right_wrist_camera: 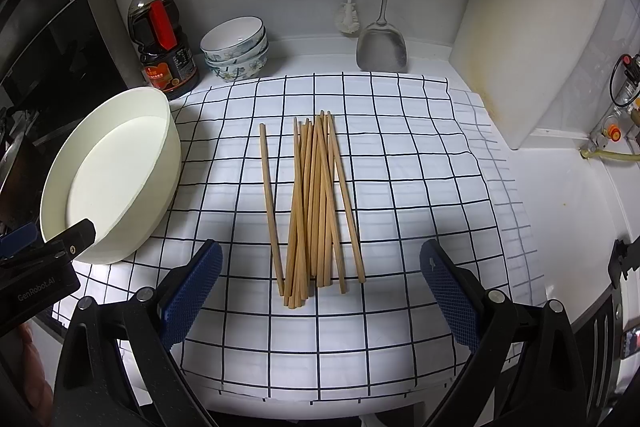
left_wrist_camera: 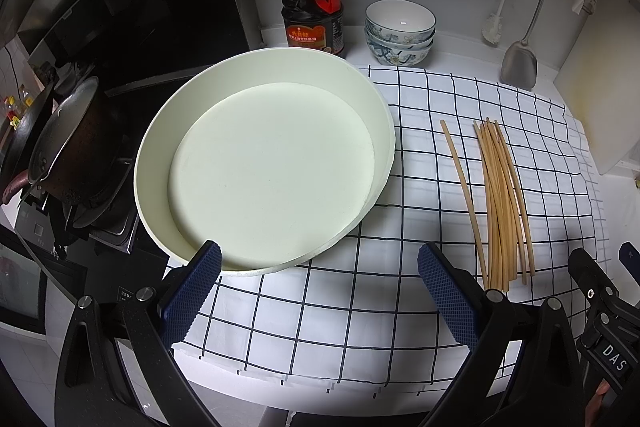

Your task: Organize utensils

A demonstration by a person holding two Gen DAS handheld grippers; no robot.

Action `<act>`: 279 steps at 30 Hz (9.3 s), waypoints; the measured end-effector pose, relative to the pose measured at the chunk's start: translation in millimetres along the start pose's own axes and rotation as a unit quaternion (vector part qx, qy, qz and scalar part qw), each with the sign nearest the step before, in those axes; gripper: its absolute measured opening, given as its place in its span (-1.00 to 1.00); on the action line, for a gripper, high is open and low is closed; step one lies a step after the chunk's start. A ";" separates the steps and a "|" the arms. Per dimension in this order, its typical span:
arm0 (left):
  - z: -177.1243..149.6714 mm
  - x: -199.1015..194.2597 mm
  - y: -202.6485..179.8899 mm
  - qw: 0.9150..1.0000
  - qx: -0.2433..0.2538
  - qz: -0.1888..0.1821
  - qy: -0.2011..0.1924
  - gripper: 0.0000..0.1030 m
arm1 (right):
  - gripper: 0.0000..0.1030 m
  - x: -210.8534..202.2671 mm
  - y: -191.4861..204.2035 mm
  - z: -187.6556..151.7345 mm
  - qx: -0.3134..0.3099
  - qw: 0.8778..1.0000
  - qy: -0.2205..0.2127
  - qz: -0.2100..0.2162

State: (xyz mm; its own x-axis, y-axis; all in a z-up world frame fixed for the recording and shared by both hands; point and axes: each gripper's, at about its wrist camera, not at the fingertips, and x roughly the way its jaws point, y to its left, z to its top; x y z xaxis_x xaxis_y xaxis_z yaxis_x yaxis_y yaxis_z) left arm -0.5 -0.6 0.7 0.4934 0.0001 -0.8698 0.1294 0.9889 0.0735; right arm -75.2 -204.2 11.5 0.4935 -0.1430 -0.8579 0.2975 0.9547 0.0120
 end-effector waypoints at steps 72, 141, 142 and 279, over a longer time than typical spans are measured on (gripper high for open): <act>7.6 141.7 -147.4 0.996 0.049 -0.068 -0.013 0.19 | 0.14 166.3 -62.9 8.3 -0.091 0.995 -0.013 0.042; 56.5 106.9 144.3 0.997 -0.062 -0.015 -0.048 0.32 | -0.63 125.2 216.5 73.7 -0.120 0.976 0.007 0.182; 55.1 105.0 145.2 0.997 -0.064 -0.014 -0.048 0.37 | -0.61 123.5 214.5 73.7 -0.119 0.976 0.006 0.181; 0.0 136.1 -138.9 0.998 0.012 -0.041 -0.047 -0.86 | -0.87 163.8 -74.6 4.5 -0.094 0.995 -0.033 0.022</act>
State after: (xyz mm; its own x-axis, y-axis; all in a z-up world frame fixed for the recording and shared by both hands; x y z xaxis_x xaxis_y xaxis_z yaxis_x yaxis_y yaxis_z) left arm 48.7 -137.9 -127.9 0.5591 -0.0965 -0.8235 0.1933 0.9810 0.0162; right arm -12.8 -300.1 -127.6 0.5574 -0.1112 -0.8227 0.1195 0.9914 -0.0530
